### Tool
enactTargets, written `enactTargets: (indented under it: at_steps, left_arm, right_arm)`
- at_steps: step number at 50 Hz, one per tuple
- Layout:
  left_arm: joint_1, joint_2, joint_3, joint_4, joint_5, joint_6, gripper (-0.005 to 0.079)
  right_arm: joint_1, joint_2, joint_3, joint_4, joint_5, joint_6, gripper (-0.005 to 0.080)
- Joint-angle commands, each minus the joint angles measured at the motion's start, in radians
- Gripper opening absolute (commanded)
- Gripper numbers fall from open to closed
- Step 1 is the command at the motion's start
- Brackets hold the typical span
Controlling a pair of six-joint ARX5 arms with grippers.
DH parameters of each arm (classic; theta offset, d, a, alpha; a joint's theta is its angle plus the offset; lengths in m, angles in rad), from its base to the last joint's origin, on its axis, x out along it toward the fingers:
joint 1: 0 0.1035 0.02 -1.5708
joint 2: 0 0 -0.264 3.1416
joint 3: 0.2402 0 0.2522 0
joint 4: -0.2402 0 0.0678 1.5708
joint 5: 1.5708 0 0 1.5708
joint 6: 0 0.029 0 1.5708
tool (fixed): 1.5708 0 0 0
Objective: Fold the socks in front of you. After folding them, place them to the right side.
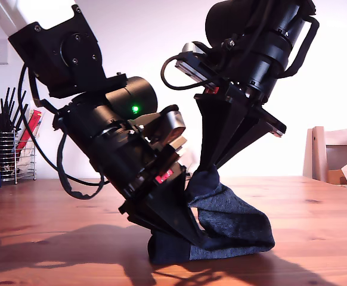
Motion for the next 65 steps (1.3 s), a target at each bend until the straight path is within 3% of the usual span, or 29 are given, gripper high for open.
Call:
enactTargets:
  at_steps: [1,11,33,65]
  left_arm:
    - [0.008,-0.058,-0.021,-0.004,0.002,-0.002,-0.0019]
    - [0.009,-0.108,-0.021,-0.021,-0.018,-0.002,-0.0019]
    - [0.009,-0.119,-0.021,-0.090,-0.269,0.044,-0.0019]
    - [0.009,-0.021,-0.023,-0.062,-0.294,0.059,-0.0019]
  right_arm:
    - [0.004,0.021,-0.011,0.006,0.001,-0.005,-0.0013]
    - [0.004,0.021,-0.011,0.006,0.001,-0.013,-0.0013]
    - [0.010,0.021,-0.011,0.020,0.000,-0.010,-0.0013]
    - [0.031,0.021,-0.011,0.048,0.031,0.004,-0.0013]
